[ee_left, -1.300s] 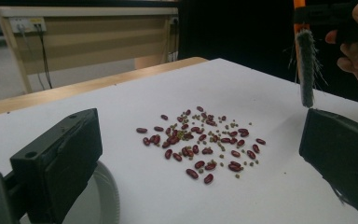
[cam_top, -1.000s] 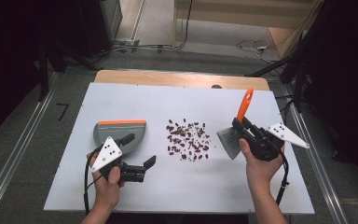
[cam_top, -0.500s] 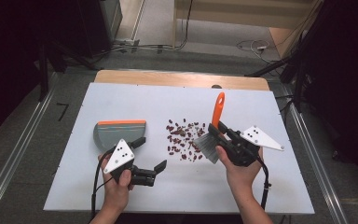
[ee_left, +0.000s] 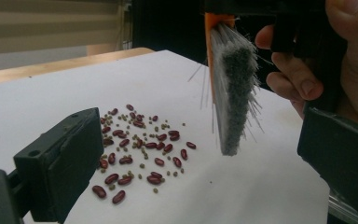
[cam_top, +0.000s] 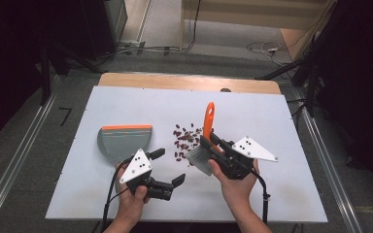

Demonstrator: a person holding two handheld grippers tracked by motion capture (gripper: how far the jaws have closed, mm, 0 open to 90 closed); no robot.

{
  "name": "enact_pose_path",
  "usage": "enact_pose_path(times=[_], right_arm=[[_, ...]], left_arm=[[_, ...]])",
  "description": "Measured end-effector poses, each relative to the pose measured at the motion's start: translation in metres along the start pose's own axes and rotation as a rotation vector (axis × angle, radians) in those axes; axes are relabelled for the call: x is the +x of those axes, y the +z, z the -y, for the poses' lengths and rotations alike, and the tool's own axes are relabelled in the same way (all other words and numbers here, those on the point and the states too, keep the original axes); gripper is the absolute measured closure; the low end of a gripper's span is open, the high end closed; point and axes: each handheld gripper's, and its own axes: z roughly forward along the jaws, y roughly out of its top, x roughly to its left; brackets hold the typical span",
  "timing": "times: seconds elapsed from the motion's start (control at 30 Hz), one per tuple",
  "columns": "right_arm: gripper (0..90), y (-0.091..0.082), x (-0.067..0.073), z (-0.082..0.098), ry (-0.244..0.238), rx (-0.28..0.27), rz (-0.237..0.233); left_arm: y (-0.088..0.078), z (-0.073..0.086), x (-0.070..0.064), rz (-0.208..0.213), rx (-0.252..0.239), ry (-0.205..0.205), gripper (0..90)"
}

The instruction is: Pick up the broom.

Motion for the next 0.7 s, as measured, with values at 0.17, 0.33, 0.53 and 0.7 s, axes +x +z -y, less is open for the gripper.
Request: enact_pose_path(times=[0.17,0.33,0.53,0.7], right_arm=[[69.3,0.004,0.011,0.002,-0.010,0.002,-0.027],[69.3,0.006,0.023,0.003,-0.024,0.004,-0.048],[69.3,0.006,0.035,0.002,-0.040,-0.010,-0.063],[69.3,0.007,0.040,0.002,-0.045,-0.015,-0.063]], left_arm=[[0.007,0.001,-0.006,0.020,0.023,-0.013,2.4],[0.016,0.003,-0.014,0.018,0.065,-0.004,5.9],[0.025,0.007,-0.022,-0.025,0.098,-0.001,15.3],[0.031,0.011,-0.024,-0.061,0.107,-0.046,29.3]])
